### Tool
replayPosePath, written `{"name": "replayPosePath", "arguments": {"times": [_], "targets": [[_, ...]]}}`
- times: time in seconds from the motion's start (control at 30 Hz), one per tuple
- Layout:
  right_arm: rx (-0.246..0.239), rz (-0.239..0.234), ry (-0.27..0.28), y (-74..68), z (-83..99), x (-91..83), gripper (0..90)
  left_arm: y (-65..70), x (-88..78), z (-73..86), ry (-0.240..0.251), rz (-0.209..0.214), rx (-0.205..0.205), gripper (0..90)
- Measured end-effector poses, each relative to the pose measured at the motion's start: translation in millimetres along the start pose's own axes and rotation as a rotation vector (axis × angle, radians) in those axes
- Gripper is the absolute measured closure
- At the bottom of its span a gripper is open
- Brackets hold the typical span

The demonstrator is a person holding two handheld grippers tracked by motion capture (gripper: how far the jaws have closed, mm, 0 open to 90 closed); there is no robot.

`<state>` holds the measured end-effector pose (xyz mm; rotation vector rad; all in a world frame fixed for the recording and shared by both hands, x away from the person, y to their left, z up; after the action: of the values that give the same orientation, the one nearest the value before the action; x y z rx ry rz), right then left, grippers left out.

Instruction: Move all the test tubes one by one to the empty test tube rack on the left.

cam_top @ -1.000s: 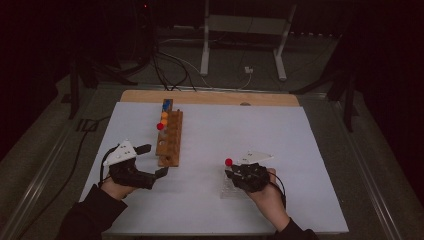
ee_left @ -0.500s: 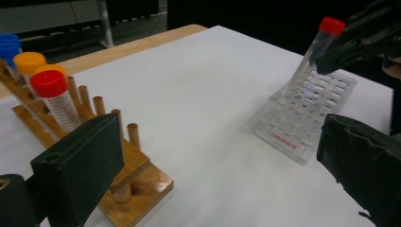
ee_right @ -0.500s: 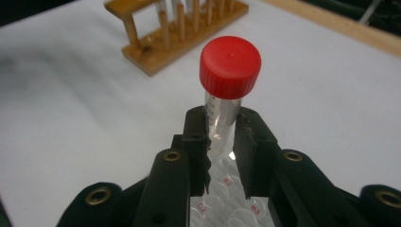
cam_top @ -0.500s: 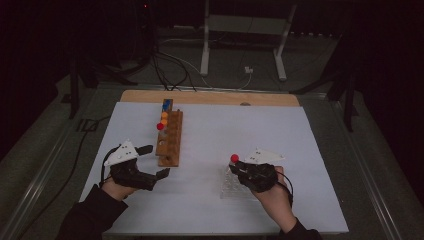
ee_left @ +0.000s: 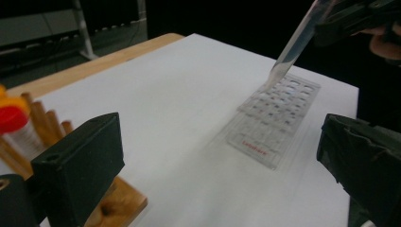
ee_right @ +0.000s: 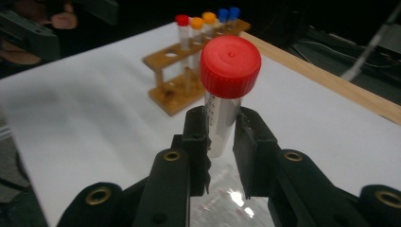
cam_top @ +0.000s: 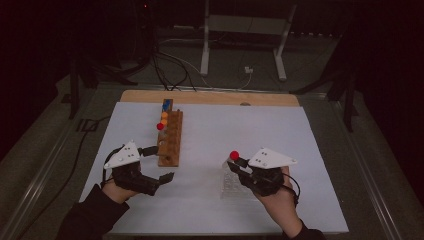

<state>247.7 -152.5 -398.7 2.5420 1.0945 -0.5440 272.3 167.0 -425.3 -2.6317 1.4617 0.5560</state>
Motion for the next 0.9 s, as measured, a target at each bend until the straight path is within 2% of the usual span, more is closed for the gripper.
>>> {"name": "replayPosePath", "arguments": {"times": [0.1,0.23,0.43,0.6,0.7,0.9], "targets": [[-0.006,-0.026,-0.007,-8.5,-3.0,6.9,75.4,8.2,1.2,-4.1,0.0,0.023,0.01,2.3],[-0.014,-0.085,-0.016,-21.7,-5.0,21.8,75.4,17.9,4.3,-6.7,-0.008,0.05,0.026,2.3],[-0.032,-0.153,-0.075,-40.5,4.6,45.5,75.4,30.0,9.0,-6.6,-0.022,0.105,0.047,3.9],[-0.037,-0.189,-0.113,-50.0,12.3,58.7,75.4,37.1,17.6,-4.1,-0.03,0.125,0.054,7.1],[-0.038,-0.209,-0.135,-55.6,16.3,65.5,75.5,38.8,22.3,-2.2,-0.026,0.13,0.053,13.6],[-0.041,-0.229,-0.161,-60.2,21.2,72.7,75.4,42.6,31.7,1.5,-0.05,0.12,0.085,27.9]]}}
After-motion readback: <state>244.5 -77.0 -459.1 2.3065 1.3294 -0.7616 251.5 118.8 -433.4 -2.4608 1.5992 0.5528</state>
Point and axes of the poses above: each handheld gripper's, and its own axes: x roughly forward along the jaws, z roughly out of its underside, y roughly to its right, the point moved 2 cm from there along x, roughly forward along the jaws, and after that the axes turned 4 degrees about -x, right-handed, at the moved point
